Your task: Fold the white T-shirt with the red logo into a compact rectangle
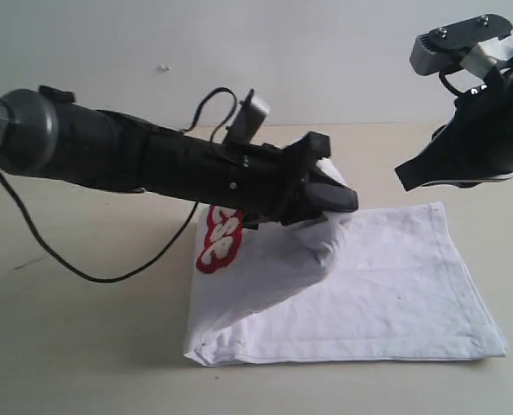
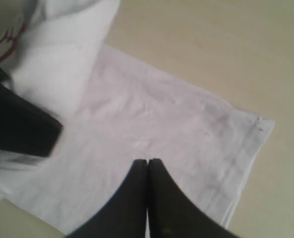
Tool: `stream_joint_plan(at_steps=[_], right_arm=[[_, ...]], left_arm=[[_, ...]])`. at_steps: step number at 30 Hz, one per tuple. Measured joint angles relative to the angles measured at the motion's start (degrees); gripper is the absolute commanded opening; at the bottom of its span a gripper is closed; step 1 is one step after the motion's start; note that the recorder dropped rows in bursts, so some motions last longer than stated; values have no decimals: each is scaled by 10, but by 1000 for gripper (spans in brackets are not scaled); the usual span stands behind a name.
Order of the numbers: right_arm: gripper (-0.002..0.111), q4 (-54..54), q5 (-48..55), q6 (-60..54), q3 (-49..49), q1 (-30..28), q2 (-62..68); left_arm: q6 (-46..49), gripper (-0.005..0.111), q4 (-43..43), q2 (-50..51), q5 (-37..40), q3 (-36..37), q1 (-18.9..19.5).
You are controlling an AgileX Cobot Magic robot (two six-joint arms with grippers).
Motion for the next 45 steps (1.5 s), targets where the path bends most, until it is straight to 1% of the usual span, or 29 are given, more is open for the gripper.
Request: stream_joint_plan(at_steps=[1, 3, 6, 7, 9, 10, 12, 16, 19, 22, 25, 29, 31, 34, 36, 38, 41, 43, 44, 45], right_arm=[[0, 0, 0, 0, 0, 0, -3], [0, 0, 1, 1, 0, 0, -10], [0, 0, 1, 2, 0, 0, -14], [0, 0, 1, 2, 0, 0, -14], [0, 0, 1, 2, 0, 0, -14], [0, 0, 2, 2, 0, 0, -14], [0, -1, 3, 2, 0, 0, -14], [0, -12, 2, 2, -1, 0, -15], [0, -16, 7, 2, -1, 0, -16], [0, -22, 9, 7, -1, 0, -16], [0, -26, 9, 10, -1, 0, -17], [0, -35, 16, 24, -1, 0, -12], [0, -37, 24, 37, -1, 0, 0], [2, -39, 30, 87, -1, 0, 26], [9, -39, 30, 124, -1, 0, 46], [20, -42, 36, 151, -1, 0, 64], [43, -69, 43, 192, 17, 0, 83], [58, -94, 42, 229, 40, 0, 87], [64, -101, 35, 249, 53, 0, 87], [67, -106, 26, 265, 67, 0, 87]], left_arm=[[0, 2, 0, 8, -9, -9, -8], [0, 11, 0, 27, -19, -30, -25], [-1, 38, 0, 54, -24, -64, -46], [-1, 54, 0, 58, -27, -71, -51], [-4, 75, 0, 72, -31, -97, -64], [-5, 79, 0, 76, -31, -107, -67], [-8, 74, -1, 81, -16, -124, -73], [-15, 54, 8, 81, 20, -138, -67], [-17, 37, 31, 81, 62, -142, -48], [-30, 27, 89, 81, 111, -143, -14], [-68, 22, 167, 81, 135, -143, 19], [-148, 21, 316, 81, 145, -143, 62], [-180, 23, 393, 81, 156, -143, 77], [-202, 32, 454, 81, 183, -143, 91], [-207, 40, 464, 81, 196, -143, 98], [-209, 43, 466, 76, 197, -143, 104], [-209, 41, 472, 58, 200, -143, 110], [-209, 35, 480, 40, 201, -143, 117], [-209, 32, 485, 29, 201, -143, 121], [-209, 31, 487, 18, 195, -143, 125]])
